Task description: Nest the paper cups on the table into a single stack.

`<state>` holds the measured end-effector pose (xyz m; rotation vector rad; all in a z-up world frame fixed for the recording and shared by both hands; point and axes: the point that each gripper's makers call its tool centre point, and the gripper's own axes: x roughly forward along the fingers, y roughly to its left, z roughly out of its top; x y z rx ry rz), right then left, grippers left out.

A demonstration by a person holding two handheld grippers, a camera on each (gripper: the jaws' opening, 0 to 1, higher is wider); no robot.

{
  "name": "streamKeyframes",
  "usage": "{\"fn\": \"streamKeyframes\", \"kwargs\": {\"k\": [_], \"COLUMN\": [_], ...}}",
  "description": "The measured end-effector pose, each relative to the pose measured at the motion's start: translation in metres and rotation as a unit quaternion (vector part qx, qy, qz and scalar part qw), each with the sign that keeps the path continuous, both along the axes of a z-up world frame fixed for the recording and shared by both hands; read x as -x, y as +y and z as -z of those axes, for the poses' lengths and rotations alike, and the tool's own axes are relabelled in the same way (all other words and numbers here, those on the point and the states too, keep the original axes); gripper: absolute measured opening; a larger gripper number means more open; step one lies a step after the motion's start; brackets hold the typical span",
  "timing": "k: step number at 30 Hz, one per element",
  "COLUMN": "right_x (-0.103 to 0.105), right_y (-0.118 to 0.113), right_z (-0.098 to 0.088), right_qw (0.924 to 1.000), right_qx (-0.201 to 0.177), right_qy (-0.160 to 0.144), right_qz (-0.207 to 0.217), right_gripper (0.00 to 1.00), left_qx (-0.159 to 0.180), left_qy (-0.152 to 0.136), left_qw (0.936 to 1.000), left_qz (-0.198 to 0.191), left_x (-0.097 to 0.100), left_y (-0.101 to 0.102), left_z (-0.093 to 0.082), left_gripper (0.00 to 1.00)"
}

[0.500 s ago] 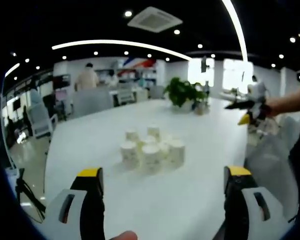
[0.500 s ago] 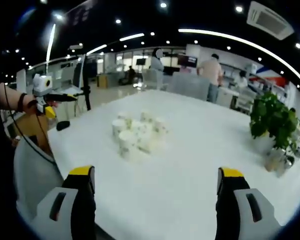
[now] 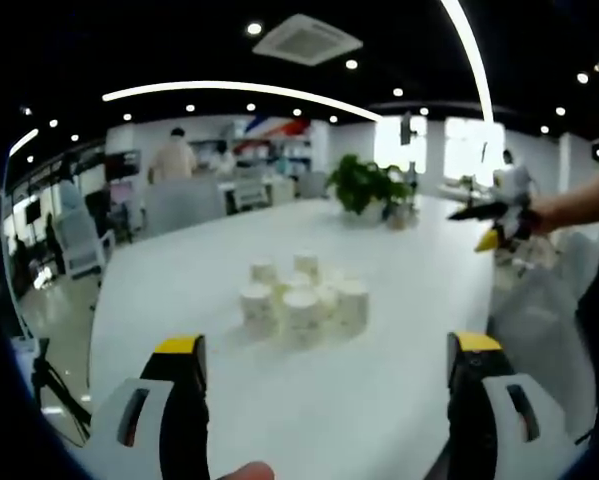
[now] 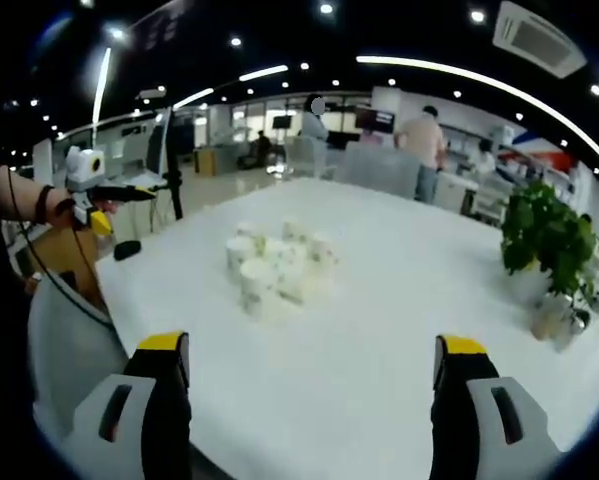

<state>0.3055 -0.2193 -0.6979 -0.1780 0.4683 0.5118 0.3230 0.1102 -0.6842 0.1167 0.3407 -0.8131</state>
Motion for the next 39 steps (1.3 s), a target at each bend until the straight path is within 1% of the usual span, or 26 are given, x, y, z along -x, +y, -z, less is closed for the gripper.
{"fn": "streamKeyframes", "kwargs": {"k": [3, 5, 8, 12, 20, 22, 29, 33, 36, 39], "right_x": [0.0, 0.001, 0.002, 0.003, 0.006, 0.007, 0.01, 0.011, 0.011, 0.011], "right_y": [-0.001, 0.0, 0.0, 0.002, 0.005, 0.007, 0.01, 0.012, 0.011, 0.012], "right_z": [0.0, 0.0, 0.001, 0.002, 0.0, 0.001, 0.005, 0.004, 0.007, 0.006], "right_qw": [1.0, 1.0, 1.0, 1.0, 1.0, 1.0, 1.0, 0.9999, 1.0, 0.9999], "right_qx": [0.005, -0.004, 0.0, -0.003, 0.0, -0.004, -0.007, -0.014, -0.006, -0.009], "right_qy": [-0.002, 0.001, 0.003, 0.005, -0.002, 0.0, 0.006, 0.004, 0.007, 0.006], "right_qz": [0.004, 0.003, 0.002, 0.002, 0.001, 0.002, 0.002, 0.002, 0.001, 0.001], "right_gripper": [1.0, 1.0, 1.0, 1.0, 1.0, 1.0, 1.0, 1.0, 1.0, 1.0], "left_qx": [-0.001, 0.001, -0.001, -0.002, 0.001, 0.001, 0.0, -0.002, 0.004, 0.004], "left_qy": [0.004, 0.001, 0.002, -0.001, -0.001, 0.003, 0.001, 0.005, 0.004, 0.004], "left_qw": [1.0, 1.0, 1.0, 1.0, 1.0, 1.0, 1.0, 1.0, 1.0, 1.0], "left_qz": [-0.002, -0.002, -0.002, -0.005, -0.005, -0.003, -0.001, 0.0, -0.004, -0.005], "left_x": [0.0, 0.0, 0.001, 0.001, 0.002, 0.004, 0.005, 0.006, 0.006, 0.006], "left_y": [0.001, 0.001, 0.001, 0.002, 0.001, 0.0, -0.002, -0.002, -0.002, -0.002], "left_z": [0.001, 0.001, 0.001, 0.0, -0.001, 0.0, 0.0, 0.002, 0.0, 0.0], "left_gripper": [1.0, 1.0, 1.0, 1.0, 1.0, 1.0, 1.0, 1.0, 1.0, 1.0]}}
